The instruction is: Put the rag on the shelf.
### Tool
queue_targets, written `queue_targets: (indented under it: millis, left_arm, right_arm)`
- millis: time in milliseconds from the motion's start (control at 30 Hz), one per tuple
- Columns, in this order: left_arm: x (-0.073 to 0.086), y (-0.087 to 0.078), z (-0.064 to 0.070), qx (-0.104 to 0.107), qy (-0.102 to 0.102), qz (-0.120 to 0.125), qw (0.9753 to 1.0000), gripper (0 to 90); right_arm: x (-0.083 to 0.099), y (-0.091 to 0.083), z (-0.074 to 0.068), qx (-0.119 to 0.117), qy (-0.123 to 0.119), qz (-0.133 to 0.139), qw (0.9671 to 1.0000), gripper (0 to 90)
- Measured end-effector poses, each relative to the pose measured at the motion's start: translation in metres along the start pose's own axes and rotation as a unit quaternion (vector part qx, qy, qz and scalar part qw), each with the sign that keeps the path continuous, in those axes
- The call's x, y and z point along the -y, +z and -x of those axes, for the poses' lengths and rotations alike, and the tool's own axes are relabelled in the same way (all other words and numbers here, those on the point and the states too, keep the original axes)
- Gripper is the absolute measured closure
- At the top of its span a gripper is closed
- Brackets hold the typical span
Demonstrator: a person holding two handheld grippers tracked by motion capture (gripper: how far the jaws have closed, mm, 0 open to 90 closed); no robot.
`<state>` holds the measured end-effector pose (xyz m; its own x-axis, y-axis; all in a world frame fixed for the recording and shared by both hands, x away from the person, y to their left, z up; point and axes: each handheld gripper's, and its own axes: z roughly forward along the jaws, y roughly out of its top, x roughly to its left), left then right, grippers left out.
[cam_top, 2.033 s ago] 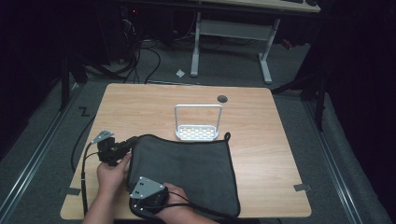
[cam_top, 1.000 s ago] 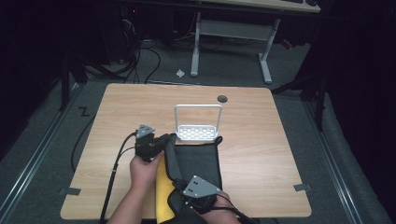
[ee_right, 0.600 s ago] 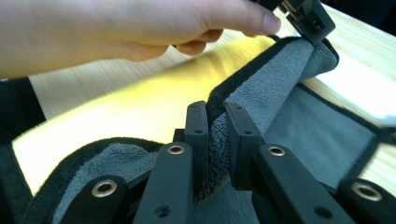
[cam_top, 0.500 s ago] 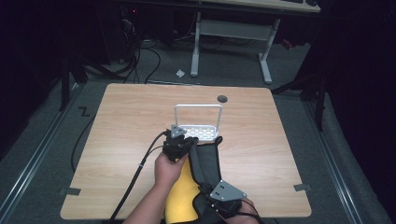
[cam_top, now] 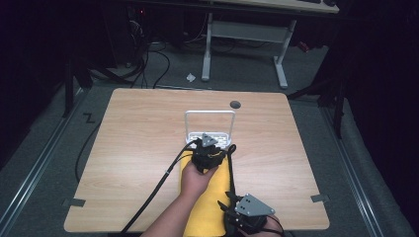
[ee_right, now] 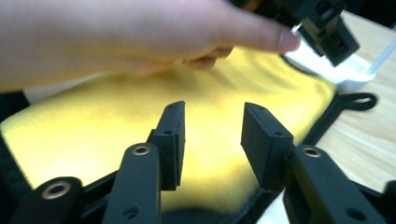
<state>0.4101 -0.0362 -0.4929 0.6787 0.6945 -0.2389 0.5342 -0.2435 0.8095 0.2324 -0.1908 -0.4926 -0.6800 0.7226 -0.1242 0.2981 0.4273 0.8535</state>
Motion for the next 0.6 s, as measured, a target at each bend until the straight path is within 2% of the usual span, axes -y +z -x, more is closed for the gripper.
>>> queue_targets:
  millis: [133,300,367,433,467,500,567,600]
  left_arm:
    - [0.002,-0.005,-0.001,0.000,0.007,-0.001,1.0000,59.2]
    - [0.014,-0.022,-0.016,-0.007,-0.002,-0.001,1.0000,57.2]
    - [0.020,-0.031,-0.023,-0.014,-0.002,0.000,0.9999,57.2]
    - [0.030,-0.048,-0.035,-0.020,-0.008,0.004,0.9998,57.1]
    - [0.030,-0.048,-0.035,-0.020,-0.008,0.004,0.9998,57.1]
    - [0.038,-0.059,-0.042,-0.027,-0.009,0.002,0.9996,57.1]
    - [0.042,-0.065,-0.045,-0.030,-0.012,0.001,0.9995,55.9]
    - [0.051,-0.077,-0.050,-0.034,-0.014,0.003,0.9993,55.8]
  right_arm:
    - [0.001,0.001,0.006,0.006,0.007,0.001,1.0000,59.6]
    - [0.007,0.009,0.014,0.007,0.020,-0.016,0.9996,60.6]
    - [0.007,0.010,0.014,0.006,0.021,-0.018,0.9996,60.7]
    - [0.008,0.013,0.013,0.005,0.018,-0.022,0.9996,60.7]
    - [0.008,0.013,0.013,0.005,0.018,-0.022,0.9996,60.7]
    - [0.008,0.014,0.013,0.005,0.018,-0.024,0.9995,60.7]
    - [0.009,0.016,0.013,0.005,0.017,-0.028,0.9995,60.7]
    - [0.009,0.016,0.013,0.004,0.016,-0.029,0.9994,60.7]
